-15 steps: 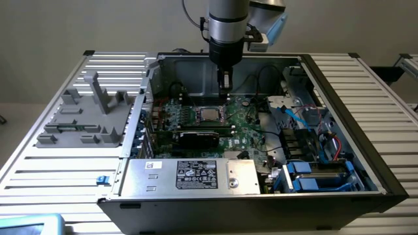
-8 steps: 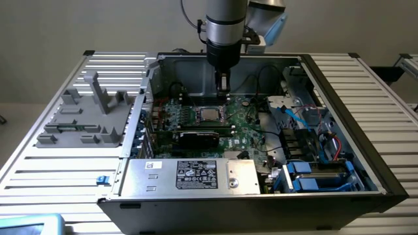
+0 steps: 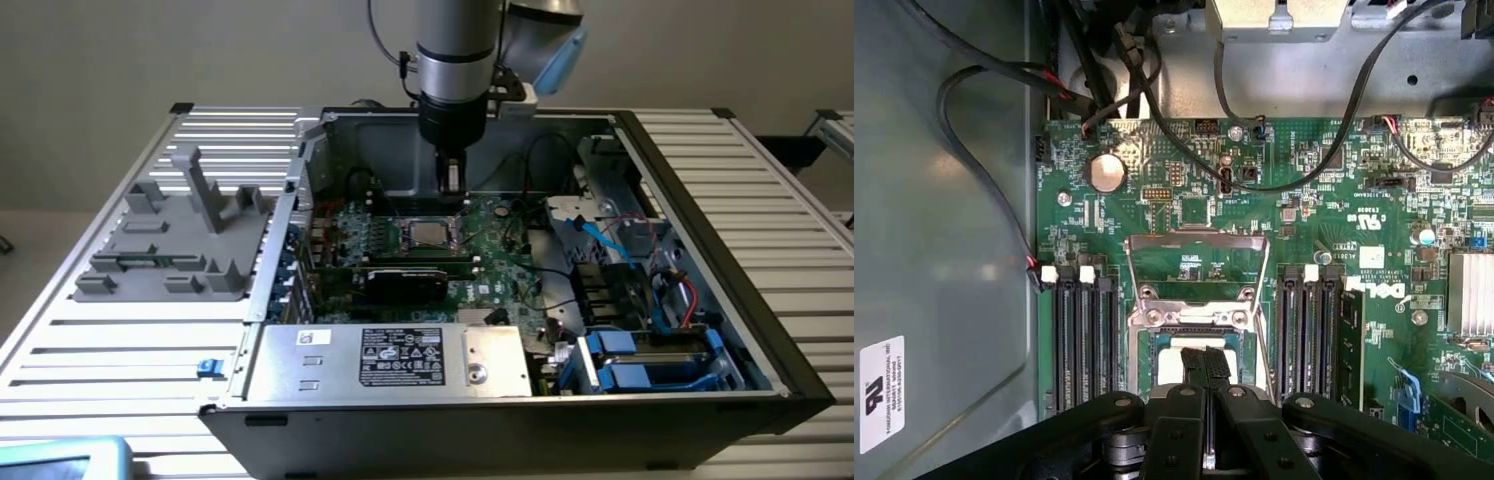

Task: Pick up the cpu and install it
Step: 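Close the cpu cover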

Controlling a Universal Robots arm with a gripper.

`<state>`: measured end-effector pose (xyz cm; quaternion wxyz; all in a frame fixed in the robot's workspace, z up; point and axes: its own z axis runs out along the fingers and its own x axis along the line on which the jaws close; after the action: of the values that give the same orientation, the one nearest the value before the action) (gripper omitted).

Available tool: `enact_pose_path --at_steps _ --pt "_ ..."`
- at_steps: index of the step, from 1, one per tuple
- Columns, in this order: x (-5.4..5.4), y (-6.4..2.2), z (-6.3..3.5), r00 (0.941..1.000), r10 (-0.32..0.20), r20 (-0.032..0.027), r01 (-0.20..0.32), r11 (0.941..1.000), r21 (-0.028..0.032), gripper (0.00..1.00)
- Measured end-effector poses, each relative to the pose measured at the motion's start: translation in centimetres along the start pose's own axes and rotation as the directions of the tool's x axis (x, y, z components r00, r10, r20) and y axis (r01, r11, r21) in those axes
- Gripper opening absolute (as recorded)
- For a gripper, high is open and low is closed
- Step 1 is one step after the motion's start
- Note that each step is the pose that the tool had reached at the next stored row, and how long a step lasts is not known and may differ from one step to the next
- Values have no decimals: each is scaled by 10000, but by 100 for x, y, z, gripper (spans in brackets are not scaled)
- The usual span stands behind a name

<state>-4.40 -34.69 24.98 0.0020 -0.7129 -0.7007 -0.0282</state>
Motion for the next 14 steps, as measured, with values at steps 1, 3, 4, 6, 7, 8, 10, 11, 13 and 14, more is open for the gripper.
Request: enact_pose_path --at_steps 1,3,4,6,7,8,10,11,13,14 --pt "-1 -7 12 10000 -4 17 4 10000 -1 11" --pt "-2 -21 35 10000 -11 52 11 10000 0 11" --pt "-3 -28 47 10000 -15 69 15 10000 0 11" --pt "-5 -40 73 9999 -25 100 25 10000 -1 11" --pt "-5 -45 86 9999 -30 116 30 10000 -1 11" --pt "-7 -51 98 9999 -35 129 35 10000 0 11" --pt "-12 -60 124 9999 -43 149 43 10000 0 11" --pt "-16 -61 138 9999 -49 156 49 10000 -1 11" --pt "-27 -63 162 9998 -65 173 65 10000 0 11" --pt "-32 -64 173 9998 -76 186 76 10000 0 11"
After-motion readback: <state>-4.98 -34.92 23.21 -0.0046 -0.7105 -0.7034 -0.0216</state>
